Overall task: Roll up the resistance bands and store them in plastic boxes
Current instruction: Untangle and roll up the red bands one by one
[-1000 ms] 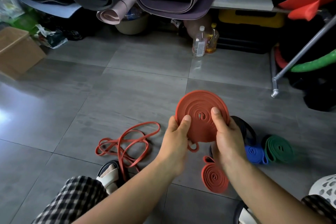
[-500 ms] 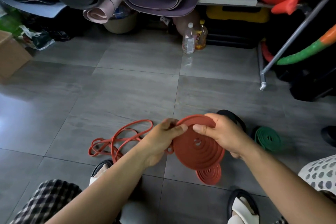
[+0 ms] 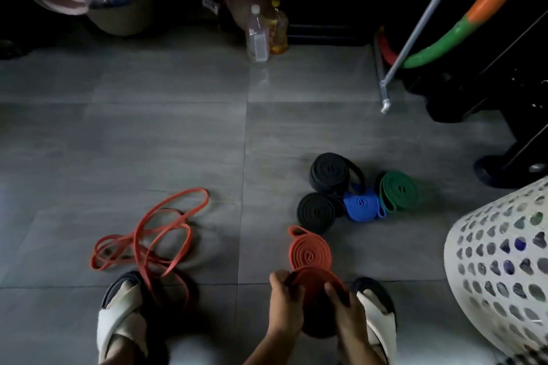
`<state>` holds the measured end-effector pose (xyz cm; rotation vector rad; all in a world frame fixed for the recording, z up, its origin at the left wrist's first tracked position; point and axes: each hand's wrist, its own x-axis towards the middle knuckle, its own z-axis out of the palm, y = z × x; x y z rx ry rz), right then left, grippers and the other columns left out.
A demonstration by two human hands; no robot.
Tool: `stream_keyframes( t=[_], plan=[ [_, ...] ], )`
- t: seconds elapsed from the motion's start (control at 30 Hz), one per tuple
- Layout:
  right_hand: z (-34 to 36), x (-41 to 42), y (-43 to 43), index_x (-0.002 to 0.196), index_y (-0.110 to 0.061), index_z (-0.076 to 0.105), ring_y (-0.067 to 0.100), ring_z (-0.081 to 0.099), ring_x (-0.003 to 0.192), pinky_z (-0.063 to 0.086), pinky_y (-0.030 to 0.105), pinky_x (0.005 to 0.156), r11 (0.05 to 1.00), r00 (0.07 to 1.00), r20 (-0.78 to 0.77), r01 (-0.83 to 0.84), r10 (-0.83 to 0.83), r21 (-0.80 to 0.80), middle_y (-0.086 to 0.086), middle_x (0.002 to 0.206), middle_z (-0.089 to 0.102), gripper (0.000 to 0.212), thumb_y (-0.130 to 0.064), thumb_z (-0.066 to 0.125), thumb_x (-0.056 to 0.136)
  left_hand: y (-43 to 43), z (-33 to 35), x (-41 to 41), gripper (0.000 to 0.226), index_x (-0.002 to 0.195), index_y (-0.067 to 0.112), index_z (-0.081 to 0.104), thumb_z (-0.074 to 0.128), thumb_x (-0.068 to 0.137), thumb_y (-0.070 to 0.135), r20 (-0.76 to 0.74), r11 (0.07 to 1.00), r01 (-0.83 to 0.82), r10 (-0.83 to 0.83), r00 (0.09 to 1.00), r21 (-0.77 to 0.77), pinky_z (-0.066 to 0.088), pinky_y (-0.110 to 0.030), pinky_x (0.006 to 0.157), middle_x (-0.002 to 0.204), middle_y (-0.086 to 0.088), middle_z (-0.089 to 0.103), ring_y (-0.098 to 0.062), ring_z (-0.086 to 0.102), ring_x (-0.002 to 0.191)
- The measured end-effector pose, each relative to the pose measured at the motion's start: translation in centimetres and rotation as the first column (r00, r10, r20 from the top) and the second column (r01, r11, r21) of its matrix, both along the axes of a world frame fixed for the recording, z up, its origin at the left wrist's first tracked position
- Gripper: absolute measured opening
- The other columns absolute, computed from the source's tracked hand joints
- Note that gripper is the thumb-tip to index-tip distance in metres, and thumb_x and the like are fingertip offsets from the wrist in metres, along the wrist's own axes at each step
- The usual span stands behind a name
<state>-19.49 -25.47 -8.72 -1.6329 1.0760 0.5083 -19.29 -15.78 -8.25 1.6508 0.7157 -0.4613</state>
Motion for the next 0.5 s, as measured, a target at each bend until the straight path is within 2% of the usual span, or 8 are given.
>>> stream_keyframes(
  t=[0.03,0.1,0.17,0.23,0.3,0.37,0.43,0.5],
  plan=[
    [-1.4,0.4,-0.4,0.113,0.003,0.059,0.036,0.057,0.105,0.042,0.035,0.084,1.000,1.000,-0.009,0.002,-0.003,-0.029,0.026,0.111,0.062,0.041,-0.026,0.065,0.085,-0.1,-0.6,0.6,0.029,0.086,0.022,0.040,0.051,0.086,-0.005,0.019,1.000,0.014,-0.015,1.000,0.020,0.037,-0.020,0.069,0.085,0.005,0.053,-0.021,0.053,0.086],
    [-3.7,1.1,-0.4,0.109,-0.005,0.062,0.034,0.060,0.102,0.046,0.042,0.088,0.998,1.000,0.011,0.010,-0.010,-0.063,0.020,0.107,0.065,0.039,-0.036,0.064,0.084,-0.4,-1.8,2.1,0.033,0.086,0.025,0.042,0.052,0.085,-0.006,0.029,0.998,0.002,-0.004,1.000,0.071,0.035,-0.016,0.063,0.082,0.007,0.053,-0.017,0.052,0.082],
    [-5.5,1.8,-0.1,0.099,-0.009,0.065,0.031,0.064,0.093,0.050,0.040,0.078,0.996,0.998,0.056,0.013,-0.008,-0.091,0.015,0.095,0.069,0.042,-0.046,0.062,0.079,-0.5,-3.1,3.6,0.027,0.093,0.020,0.045,0.053,0.086,-0.004,0.011,0.994,-0.012,0.010,1.000,0.104,0.033,-0.017,0.064,0.083,0.006,0.053,-0.017,0.051,0.083],
    [-7.2,2.7,0.5,0.091,-0.002,0.065,0.031,0.067,0.083,0.051,0.034,0.067,0.995,0.990,0.113,0.088,-0.082,-0.055,0.017,0.083,0.069,0.047,-0.042,0.055,0.070,-0.8,-4.7,4.9,0.024,0.097,0.019,0.048,0.052,0.087,-0.002,0.000,0.990,0.013,-0.013,1.000,0.137,0.034,-0.019,0.068,0.084,0.005,0.051,-0.019,0.051,0.086],
    [-8.9,3.7,1.0,0.095,0.004,0.059,0.033,0.065,0.085,0.053,0.043,0.075,0.973,0.967,0.112,0.233,-0.231,0.000,0.021,0.089,0.066,0.052,-0.042,0.061,0.069,-1.2,-6.6,6.2,0.025,0.105,0.015,0.054,0.051,0.088,-0.002,-0.002,0.985,0.045,-0.045,0.999,0.167,0.041,-0.025,0.082,0.096,0.000,0.046,-0.020,0.049,0.092],
    [-9.2,4.4,1.4,0.098,0.000,0.051,0.031,0.061,0.088,0.050,0.047,0.083,0.929,0.919,0.131,0.364,-0.370,0.072,0.020,0.096,0.061,0.033,-0.025,0.065,0.083,-1.3,-7.7,7.0,0.029,0.114,0.012,0.056,0.051,0.088,-0.001,-0.005,0.974,0.071,-0.071,0.997,0.215,0.043,-0.029,0.092,0.105,0.000,0.042,-0.020,0.049,0.098],
    [-10.6,5.2,1.2,0.101,-0.004,0.046,0.028,0.055,0.089,0.046,0.043,0.081,0.911,0.901,0.133,0.410,-0.413,0.046,0.020,0.096,0.056,0.015,-0.009,0.055,0.091,-1.5,-9.5,7.6,0.029,0.115,0.012,0.058,0.054,0.088,0.002,-0.005,0.969,0.081,-0.082,0.997,0.234,0.041,-0.026,0.088,0.105,0.001,0.045,-0.020,0.051,0.101],
    [-11.9,6.1,1.1,0.101,-0.006,0.043,0.026,0.053,0.090,0.043,0.040,0.078,0.923,0.911,0.163,0.385,-0.379,-0.001,0.021,0.099,0.055,0.014,-0.009,0.053,0.092,-1.5,-10.9,8.2,0.029,0.114,0.011,0.059,0.055,0.087,0.002,0.020,0.968,0.062,-0.069,0.997,0.241,0.037,-0.022,0.082,0.102,0.002,0.048,-0.017,0.051,0.099]
  ],
)
